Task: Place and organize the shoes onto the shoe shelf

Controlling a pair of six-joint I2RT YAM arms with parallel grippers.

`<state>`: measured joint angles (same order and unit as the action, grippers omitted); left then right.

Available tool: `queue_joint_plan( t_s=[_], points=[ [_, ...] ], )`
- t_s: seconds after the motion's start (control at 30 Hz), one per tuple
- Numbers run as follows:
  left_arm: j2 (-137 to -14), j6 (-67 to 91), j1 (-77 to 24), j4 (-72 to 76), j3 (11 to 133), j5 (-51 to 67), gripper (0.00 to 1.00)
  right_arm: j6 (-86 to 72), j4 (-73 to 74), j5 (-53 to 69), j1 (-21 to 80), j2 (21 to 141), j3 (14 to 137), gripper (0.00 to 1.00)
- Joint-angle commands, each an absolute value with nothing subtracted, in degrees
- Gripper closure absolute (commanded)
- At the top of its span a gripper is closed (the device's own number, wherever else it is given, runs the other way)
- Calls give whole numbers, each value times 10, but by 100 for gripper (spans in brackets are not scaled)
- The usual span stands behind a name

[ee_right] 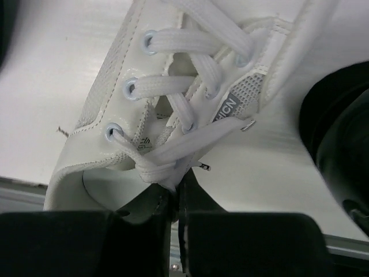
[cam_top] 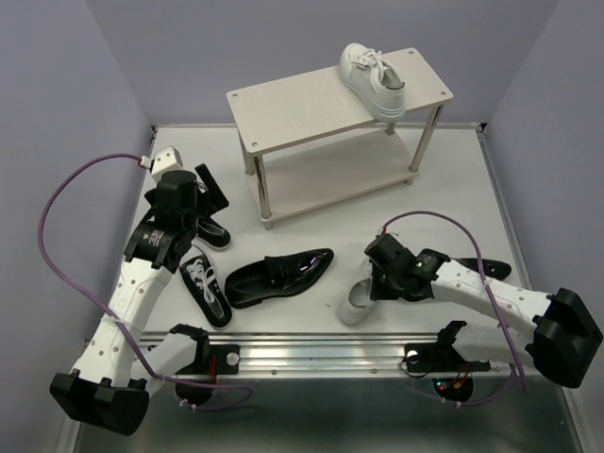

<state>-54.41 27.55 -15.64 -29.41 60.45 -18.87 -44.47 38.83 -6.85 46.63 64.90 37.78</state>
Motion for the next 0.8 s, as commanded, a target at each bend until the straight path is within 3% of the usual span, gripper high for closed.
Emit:
queue_joint_plan(
  t_s=[0.0,0.33,0.37,0.4,0.5,0.77],
  points=[
    [-536,277,-154,-278,603,-185,1,-348,366,-164,466,672,444,99],
    [-514,267,-153,-301,611,-200,1,-213,360,-226,466,769,529,98],
    [-513,267,-154,-301,610,-200,1,-208,358,-230,466,768,531,93],
    [-513,267,-153,-301,608,-201,1,-209,358,-235,466,767,533,62],
    [-515,269,-154,-300,607,-195,1,-226,361,-249,466,769,540,3],
    [-517,265,-154,-299,610,-191,1,-336,395,-222,466,737,517,1]
  ],
)
